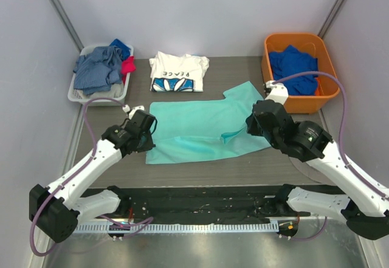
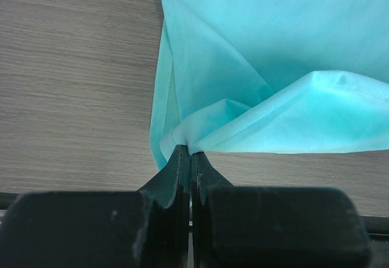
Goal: Fold and stack the t-shirts
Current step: Flatten the tshirt out
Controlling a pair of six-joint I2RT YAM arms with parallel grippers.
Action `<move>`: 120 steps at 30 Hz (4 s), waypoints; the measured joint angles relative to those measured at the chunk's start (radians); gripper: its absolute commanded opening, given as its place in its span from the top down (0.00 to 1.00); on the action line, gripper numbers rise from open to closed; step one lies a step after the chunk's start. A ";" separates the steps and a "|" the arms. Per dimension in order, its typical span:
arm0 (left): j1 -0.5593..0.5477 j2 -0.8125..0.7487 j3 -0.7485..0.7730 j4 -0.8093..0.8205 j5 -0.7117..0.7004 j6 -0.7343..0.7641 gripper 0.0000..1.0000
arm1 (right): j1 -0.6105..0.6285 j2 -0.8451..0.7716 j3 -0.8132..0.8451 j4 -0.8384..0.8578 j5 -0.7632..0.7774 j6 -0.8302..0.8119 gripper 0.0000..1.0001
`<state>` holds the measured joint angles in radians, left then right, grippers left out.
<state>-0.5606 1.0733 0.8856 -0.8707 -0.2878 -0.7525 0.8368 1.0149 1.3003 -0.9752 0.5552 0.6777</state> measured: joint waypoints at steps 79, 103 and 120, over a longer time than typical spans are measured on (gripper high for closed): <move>-0.158 -0.054 -0.065 -0.001 0.014 -0.116 1.00 | 0.441 -0.133 -0.190 -0.375 0.427 0.493 0.99; -0.199 -0.288 -0.152 -0.110 -0.044 -0.254 1.00 | 0.121 -0.203 -0.247 -0.228 0.250 0.221 0.99; -0.206 -0.339 -0.254 -0.081 0.003 -0.367 1.00 | 0.121 -0.362 -0.226 -0.374 0.136 0.495 0.99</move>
<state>-0.7666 0.7341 0.6312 -0.9520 -0.2844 -1.1198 0.9581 0.6533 1.0740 -1.3491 0.6914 1.1728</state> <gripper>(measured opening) 0.028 0.031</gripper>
